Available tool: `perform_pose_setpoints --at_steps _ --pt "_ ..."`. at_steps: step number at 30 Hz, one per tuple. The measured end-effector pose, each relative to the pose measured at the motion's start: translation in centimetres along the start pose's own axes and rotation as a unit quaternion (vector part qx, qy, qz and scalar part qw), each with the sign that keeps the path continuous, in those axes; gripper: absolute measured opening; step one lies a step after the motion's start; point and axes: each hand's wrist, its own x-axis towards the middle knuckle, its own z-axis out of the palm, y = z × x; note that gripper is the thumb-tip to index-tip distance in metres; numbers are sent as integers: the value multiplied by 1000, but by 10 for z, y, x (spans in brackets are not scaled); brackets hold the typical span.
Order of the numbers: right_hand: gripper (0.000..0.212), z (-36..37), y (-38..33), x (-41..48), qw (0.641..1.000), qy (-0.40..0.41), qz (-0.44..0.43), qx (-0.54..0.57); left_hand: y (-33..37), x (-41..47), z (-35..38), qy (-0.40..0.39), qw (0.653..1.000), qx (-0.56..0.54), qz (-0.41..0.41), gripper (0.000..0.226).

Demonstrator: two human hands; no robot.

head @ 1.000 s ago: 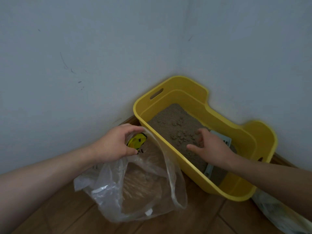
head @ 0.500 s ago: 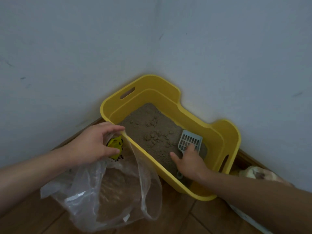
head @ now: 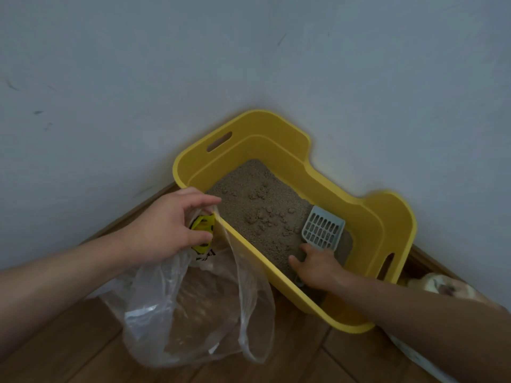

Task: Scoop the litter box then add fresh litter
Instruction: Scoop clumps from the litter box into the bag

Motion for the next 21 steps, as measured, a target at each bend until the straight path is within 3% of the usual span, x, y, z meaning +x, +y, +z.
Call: perform_pose_setpoints --at_steps 8,15,21 --pt "70 -2 -1 -4 1000 -30 -6 2 4 -1 0 -5 1000 9 -5 64" --pt "64 -6 1 -11 995 77 -18 59 6 -2 -1 -10 1000 16 -14 63" --pt "61 -9 -6 -27 981 128 -99 107 10 -4 -2 -5 999 32 -25 65"
